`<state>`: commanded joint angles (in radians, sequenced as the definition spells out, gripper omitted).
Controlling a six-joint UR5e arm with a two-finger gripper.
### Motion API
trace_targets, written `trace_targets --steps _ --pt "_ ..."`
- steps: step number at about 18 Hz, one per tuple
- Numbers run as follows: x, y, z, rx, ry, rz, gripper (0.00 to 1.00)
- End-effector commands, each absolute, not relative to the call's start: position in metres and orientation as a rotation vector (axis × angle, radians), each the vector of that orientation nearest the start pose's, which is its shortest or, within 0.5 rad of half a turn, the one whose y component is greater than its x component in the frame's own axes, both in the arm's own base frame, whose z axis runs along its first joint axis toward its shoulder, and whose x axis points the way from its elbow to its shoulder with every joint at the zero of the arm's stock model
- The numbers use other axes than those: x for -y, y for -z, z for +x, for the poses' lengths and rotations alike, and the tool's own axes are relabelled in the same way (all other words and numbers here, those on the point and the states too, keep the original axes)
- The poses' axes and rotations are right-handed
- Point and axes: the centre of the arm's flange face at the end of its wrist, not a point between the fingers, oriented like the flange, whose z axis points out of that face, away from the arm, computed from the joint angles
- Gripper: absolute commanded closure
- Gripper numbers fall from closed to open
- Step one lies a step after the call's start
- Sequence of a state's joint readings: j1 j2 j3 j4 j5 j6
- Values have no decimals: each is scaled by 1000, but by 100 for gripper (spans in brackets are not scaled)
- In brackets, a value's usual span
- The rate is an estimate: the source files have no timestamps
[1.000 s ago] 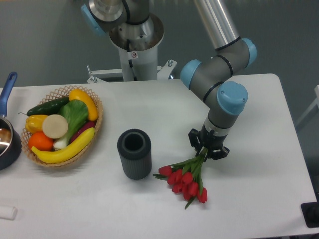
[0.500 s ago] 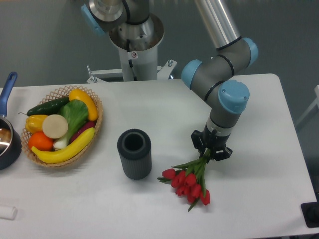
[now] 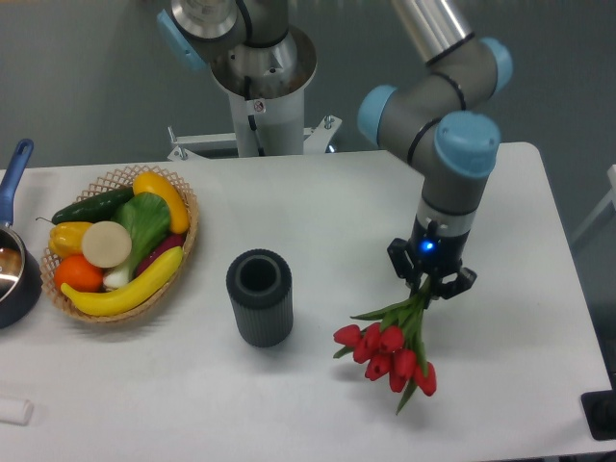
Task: Pick up the flowers from the table
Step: 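Lift the tulip bunch up off the table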
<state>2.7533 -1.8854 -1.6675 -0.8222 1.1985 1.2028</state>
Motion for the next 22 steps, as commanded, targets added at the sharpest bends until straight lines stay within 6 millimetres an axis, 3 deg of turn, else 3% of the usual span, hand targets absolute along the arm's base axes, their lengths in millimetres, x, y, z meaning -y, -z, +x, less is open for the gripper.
trace_targets --steps 5,9,14,16,22 --pt "-384 -410 -497 -41 -194 -2449 70" --pt "-368 -426 -503 -26 -176 -2355 70" --pt "-368 -454 -502 -85 -87 -2109 70" --pt "-356 -451 -508 -58 -74 -2085 70" --pt "-345 -450 -507 -43 -83 -2084 70"
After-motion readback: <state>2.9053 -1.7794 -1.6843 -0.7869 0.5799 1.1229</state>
